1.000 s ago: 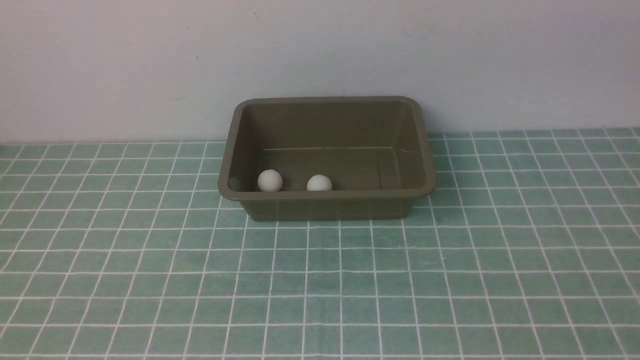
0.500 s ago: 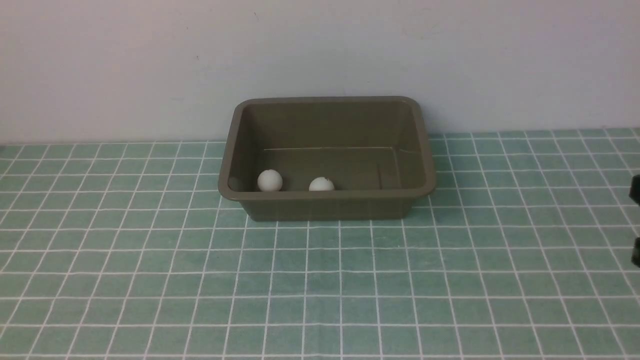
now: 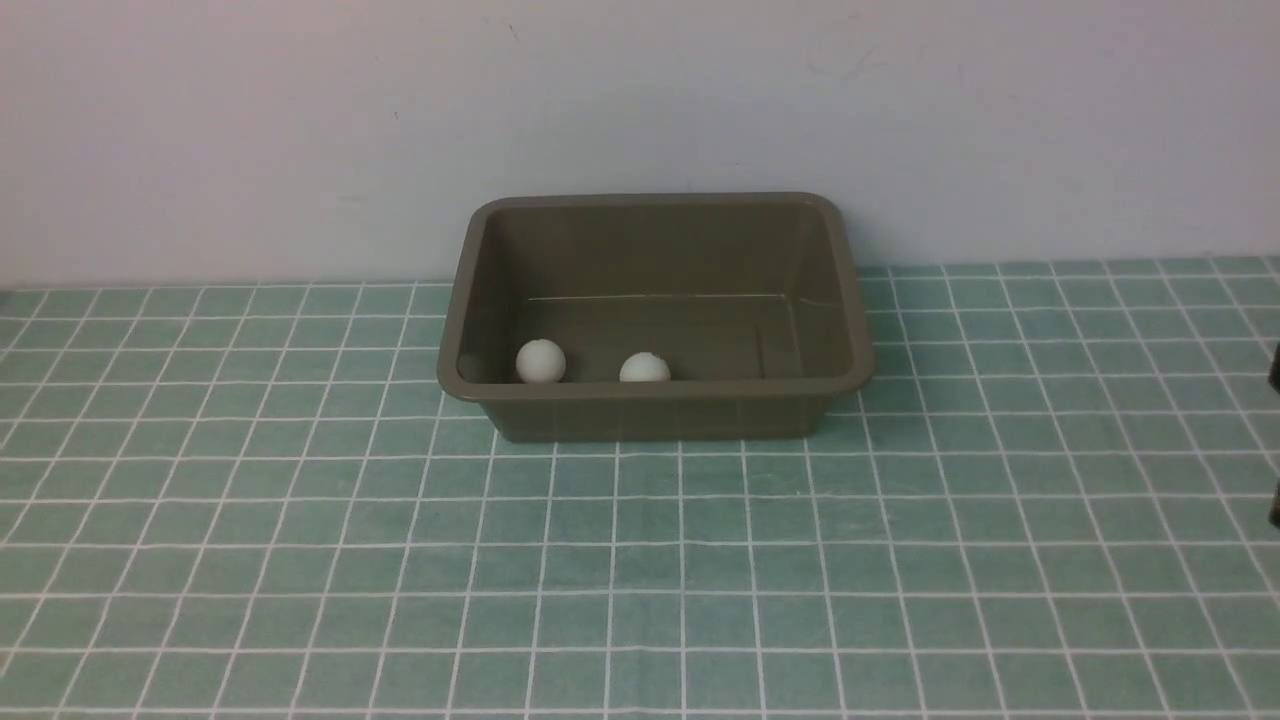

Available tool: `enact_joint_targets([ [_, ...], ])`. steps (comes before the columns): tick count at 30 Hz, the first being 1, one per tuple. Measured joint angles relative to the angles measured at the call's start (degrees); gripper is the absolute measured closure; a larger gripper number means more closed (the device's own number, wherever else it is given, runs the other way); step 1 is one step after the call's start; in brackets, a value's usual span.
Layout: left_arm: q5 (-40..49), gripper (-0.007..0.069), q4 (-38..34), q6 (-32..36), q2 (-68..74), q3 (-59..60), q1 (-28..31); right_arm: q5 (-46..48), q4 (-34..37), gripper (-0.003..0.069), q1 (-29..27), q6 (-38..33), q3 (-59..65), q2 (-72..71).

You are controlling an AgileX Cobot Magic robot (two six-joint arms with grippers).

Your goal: Put the table tennis balls in the box on the green coffee tablecloth.

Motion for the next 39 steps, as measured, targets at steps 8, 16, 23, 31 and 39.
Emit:
enact_joint_targets([
  [8,-4.86,0.0629,1.95,1.08,-0.57,0.06,11.71,0.00,0.04,0.0675,0.00,0.00,0.00,0.00],
  [16,-22.83,0.0629,2.18,1.14,-7.74,11.43,21.47,0.00,0.04,0.0675,0.00,0.00,0.00,0.00],
  [23,-28.95,0.0629,2.29,1.14,-8.65,25.17,22.01,0.00,0.04,0.0675,0.00,0.00,0.00,0.00],
  [31,-36.34,0.0629,2.32,1.14,-8.65,30.31,22.01,0.00,0.04,0.0675,0.00,0.00,0.04,0.00],
  [39,-36.65,0.0629,2.32,1.14,-8.65,30.31,22.01,0.00,0.04,0.0675,0.00,0.00,0.06,0.00],
])
